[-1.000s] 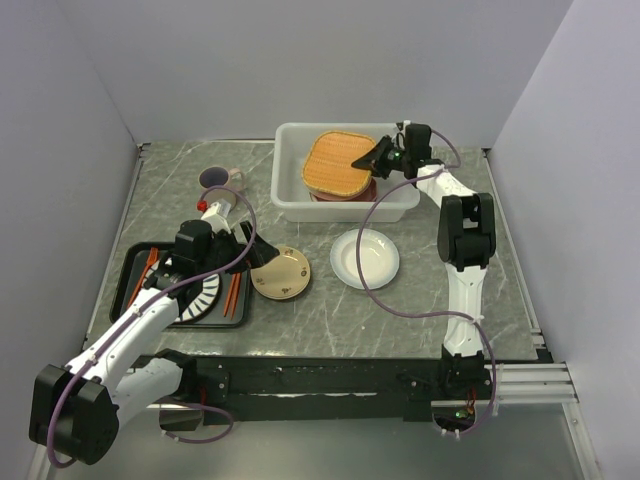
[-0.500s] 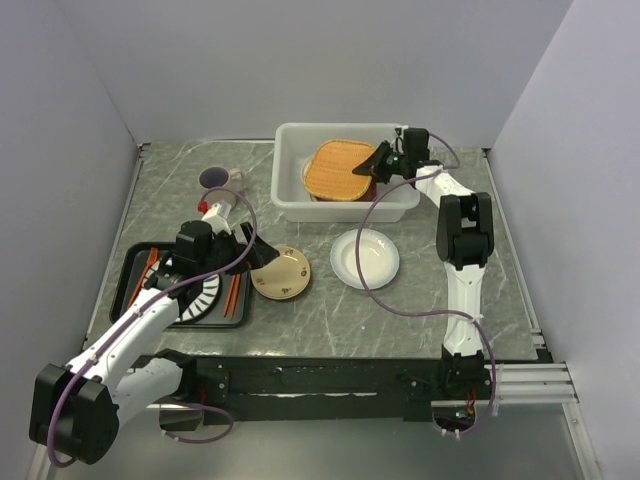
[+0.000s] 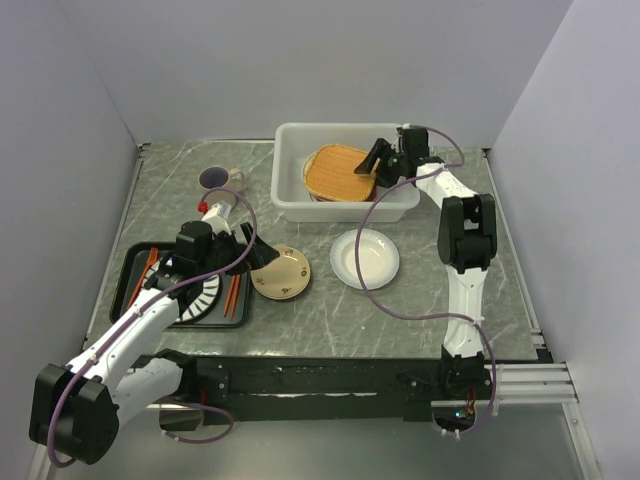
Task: Place the plates into the plastic bin on the countertop
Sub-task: Place the plate in the plastic bin, then pick up the plate at the center of the board.
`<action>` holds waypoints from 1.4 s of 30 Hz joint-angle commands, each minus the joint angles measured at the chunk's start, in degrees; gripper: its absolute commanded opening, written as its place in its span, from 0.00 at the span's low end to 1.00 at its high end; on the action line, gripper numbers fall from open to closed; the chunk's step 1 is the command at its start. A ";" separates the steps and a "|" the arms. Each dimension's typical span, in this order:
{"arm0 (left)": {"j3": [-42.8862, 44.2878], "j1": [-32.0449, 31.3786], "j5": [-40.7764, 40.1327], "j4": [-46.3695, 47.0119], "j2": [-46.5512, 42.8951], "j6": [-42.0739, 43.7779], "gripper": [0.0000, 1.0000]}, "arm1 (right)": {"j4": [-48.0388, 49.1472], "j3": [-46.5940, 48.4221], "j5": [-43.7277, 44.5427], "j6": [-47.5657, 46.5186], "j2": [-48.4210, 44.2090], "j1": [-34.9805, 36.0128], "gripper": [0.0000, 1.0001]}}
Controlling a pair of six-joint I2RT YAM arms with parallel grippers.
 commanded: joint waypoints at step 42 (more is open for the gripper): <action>0.08 0.19 2.98 3.05 -2.09 0.07 0.99 | 5.65 -37.65 28.87 -9.13 -50.31 9.69 1.00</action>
